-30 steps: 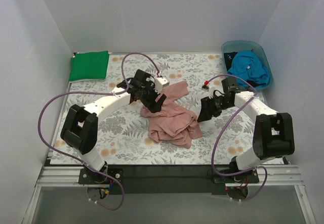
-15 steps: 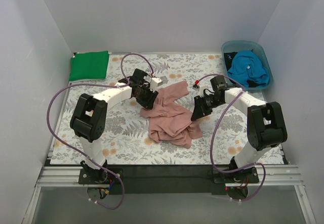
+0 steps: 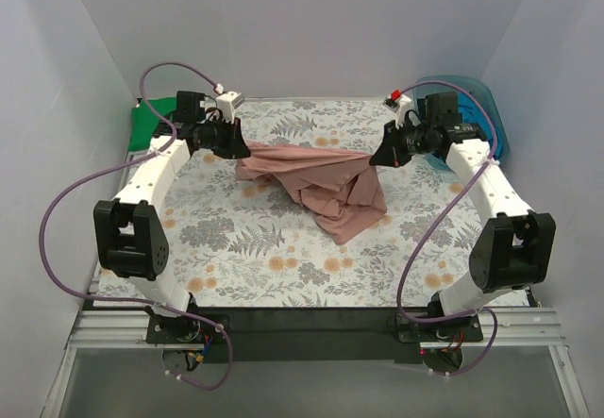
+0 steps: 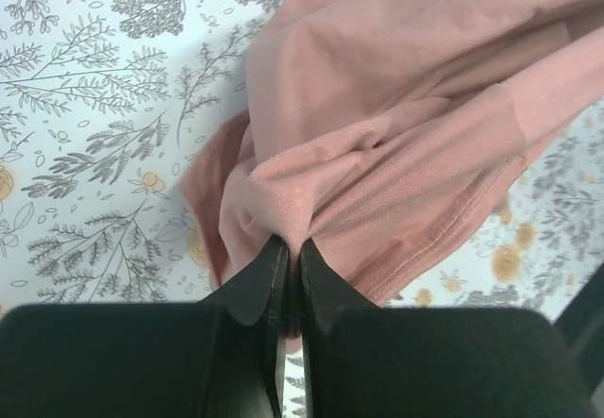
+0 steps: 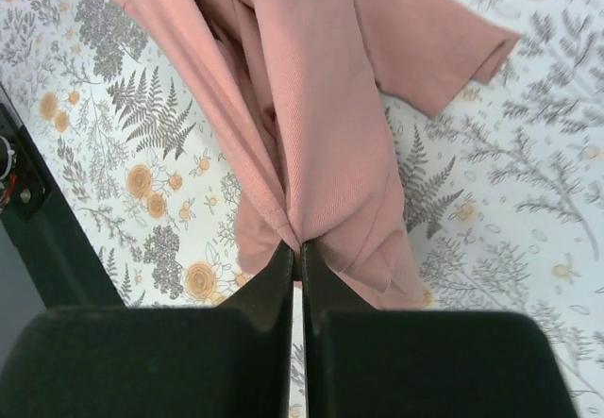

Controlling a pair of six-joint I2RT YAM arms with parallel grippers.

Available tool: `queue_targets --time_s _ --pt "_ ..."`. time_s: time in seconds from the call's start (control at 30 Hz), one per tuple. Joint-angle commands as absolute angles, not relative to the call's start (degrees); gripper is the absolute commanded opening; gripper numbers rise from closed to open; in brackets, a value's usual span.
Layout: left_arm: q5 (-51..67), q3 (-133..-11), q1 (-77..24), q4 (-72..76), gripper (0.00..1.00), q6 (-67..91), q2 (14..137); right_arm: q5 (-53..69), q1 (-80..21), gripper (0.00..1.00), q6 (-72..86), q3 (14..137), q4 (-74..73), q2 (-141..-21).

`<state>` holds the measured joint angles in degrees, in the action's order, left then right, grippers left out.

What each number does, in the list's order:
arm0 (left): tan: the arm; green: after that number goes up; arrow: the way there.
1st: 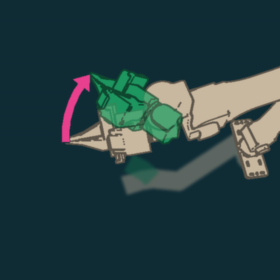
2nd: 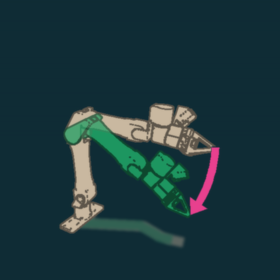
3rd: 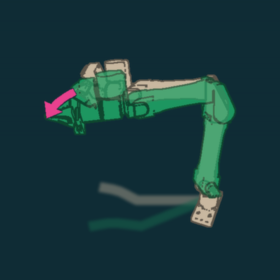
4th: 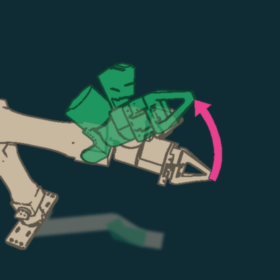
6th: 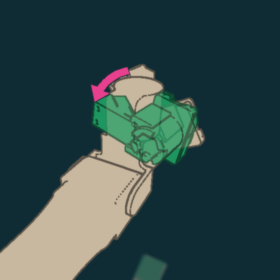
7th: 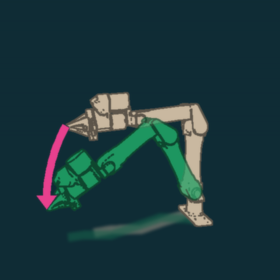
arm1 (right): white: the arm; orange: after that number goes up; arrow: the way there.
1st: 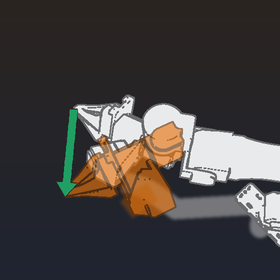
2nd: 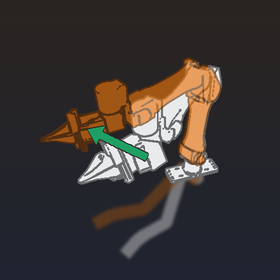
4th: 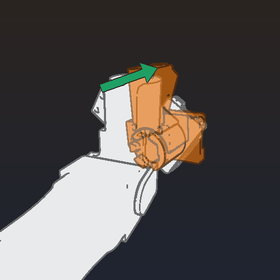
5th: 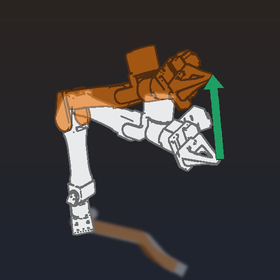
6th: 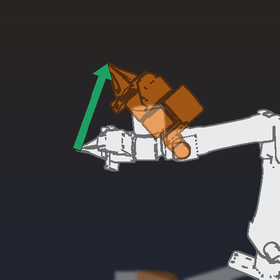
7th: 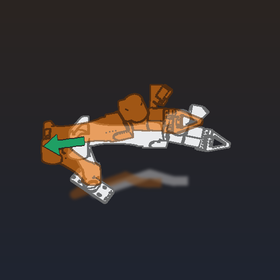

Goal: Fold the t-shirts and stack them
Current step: Flatten the tshirt out

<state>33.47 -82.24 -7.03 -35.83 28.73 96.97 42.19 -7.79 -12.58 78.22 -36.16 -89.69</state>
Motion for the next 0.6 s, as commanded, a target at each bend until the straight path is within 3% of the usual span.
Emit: queue_targets --time_s 0.0,0.2,0.4,0.43,0.5,0.57 --pt "34.5 -80.8 -3.4 -40.3 0.0 29.3 91.9 40.3 -6.4 0.01 -17.2 82.2 -41.7 -85.6" --pt "38.7 -75.6 -0.5 -40.3 0.0 28.1 90.3 48.1 -9.6 0.01 -17.7 81.7 -43.1 -81.6" --pt "47.1 -84.8 5.3 -49.5 0.0 22.1 103.1 50.8 -27.4 0.01 -20.6 72.0 -41.9 -80.8" --pt "48.0 -85.2 6.1 -50.2 0.03 20.5 104.1 49.8 -29.5 0.25 -21.1 71.3 -42.3 -82.3" --pt "50.8 -86.1 9.0 -52.0 0.15 16.8 106.2 48.2 -31.8 0.56 -24.6 71.6 -45.7 -85.0" --pt "51.6 -87.4 10.7 -54.3 0.29 13.3 106.9 46.6 -30.7 0.64 -26.2 71.5 -47.3 -86.0"
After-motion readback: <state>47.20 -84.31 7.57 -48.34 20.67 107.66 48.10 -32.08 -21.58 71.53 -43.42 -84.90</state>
